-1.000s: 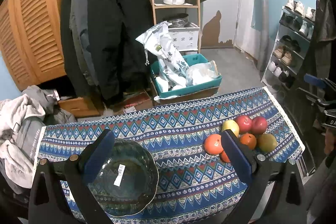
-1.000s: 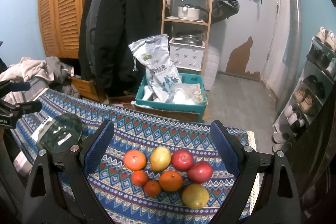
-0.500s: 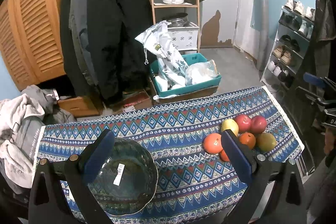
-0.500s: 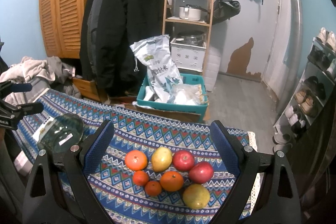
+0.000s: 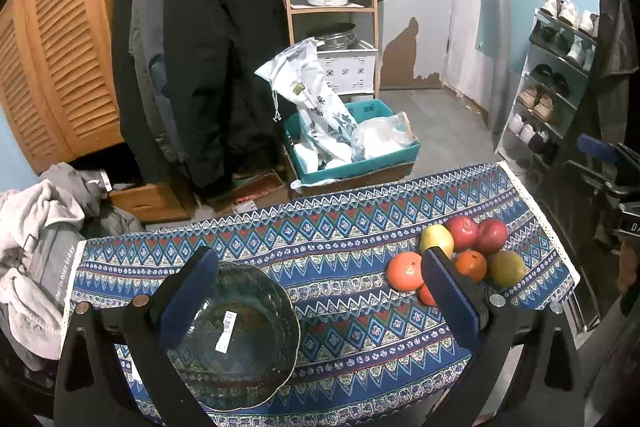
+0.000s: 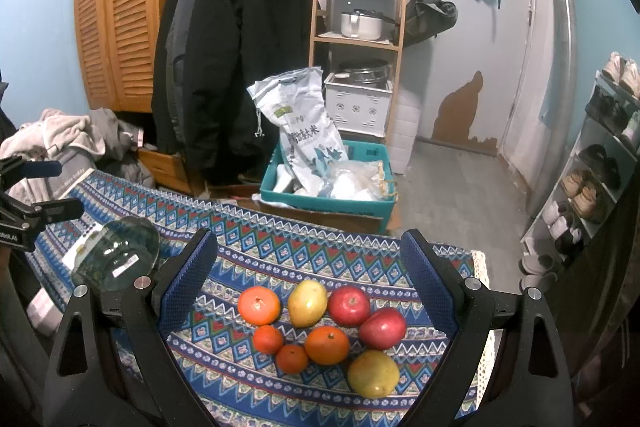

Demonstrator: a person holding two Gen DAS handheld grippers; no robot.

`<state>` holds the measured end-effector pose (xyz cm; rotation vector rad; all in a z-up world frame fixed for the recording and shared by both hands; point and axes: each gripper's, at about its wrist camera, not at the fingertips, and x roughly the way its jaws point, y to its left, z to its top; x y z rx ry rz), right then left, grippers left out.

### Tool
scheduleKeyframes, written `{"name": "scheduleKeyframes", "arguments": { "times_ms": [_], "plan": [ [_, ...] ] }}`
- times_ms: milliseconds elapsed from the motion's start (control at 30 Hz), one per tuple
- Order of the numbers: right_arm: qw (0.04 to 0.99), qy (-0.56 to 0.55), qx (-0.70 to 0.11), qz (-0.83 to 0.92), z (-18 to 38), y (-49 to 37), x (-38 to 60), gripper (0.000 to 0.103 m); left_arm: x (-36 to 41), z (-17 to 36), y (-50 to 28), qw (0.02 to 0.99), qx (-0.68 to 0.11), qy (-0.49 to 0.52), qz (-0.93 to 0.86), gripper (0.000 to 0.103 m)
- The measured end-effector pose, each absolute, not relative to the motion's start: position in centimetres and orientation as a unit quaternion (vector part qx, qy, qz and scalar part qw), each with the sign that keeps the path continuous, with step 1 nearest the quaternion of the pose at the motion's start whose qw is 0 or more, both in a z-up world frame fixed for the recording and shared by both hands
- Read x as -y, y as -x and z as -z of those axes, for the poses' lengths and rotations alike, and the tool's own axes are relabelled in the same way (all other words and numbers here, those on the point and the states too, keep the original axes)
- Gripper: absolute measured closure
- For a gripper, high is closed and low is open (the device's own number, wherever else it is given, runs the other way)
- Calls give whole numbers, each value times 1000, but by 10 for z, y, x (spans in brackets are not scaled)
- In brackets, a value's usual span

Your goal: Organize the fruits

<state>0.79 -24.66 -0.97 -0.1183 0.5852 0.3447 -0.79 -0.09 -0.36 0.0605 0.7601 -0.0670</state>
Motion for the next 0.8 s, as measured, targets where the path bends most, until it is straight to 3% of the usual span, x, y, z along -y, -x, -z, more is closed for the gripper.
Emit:
{"name": "scheduleKeyframes", "arguments": {
  "times_ms": [800],
  "plan": [
    [941,58,-288,-169,9,-8,248,12,3,5,9,927,-372,-30,33,1]
  ]
}}
